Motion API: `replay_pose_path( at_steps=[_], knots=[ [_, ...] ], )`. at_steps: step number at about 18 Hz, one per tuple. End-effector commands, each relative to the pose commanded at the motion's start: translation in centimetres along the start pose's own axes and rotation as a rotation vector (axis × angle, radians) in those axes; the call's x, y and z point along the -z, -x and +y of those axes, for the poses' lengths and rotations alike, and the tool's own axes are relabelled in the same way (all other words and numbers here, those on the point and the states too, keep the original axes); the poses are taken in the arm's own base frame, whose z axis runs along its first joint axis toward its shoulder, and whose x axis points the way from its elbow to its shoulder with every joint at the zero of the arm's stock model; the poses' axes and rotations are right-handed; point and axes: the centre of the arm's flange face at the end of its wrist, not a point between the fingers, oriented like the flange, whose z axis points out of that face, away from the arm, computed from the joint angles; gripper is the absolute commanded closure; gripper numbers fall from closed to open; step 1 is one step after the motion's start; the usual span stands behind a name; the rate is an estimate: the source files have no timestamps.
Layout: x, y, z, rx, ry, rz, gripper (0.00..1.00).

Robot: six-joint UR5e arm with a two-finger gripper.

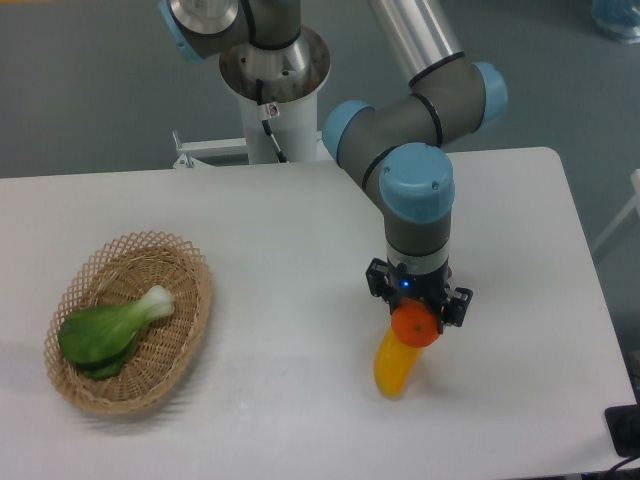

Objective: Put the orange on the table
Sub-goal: 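Hold the orange in the gripper above the yellow fruit, then move the held orange toward the basket and lower it to the table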

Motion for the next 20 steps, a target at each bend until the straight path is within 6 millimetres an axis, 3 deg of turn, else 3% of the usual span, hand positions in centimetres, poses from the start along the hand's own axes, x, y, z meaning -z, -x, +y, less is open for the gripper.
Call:
replay_pose_path(
  at_steps=[4, 9, 14, 20],
  knots=[
    [-0.5, -0.4, 0.0, 0.006, 0.017, 0.002, 0.36],
    [-2.4, -3.5, 1.2, 0.017, 0.041, 0.045, 0.36],
    [-3.3, -6.8, -0.2, -0.039, 0.074, 0.054, 0.35],
    [-4.4, -12.3, -3.3, -0.099, 0.125, 0.027, 0.29]
  ],
)
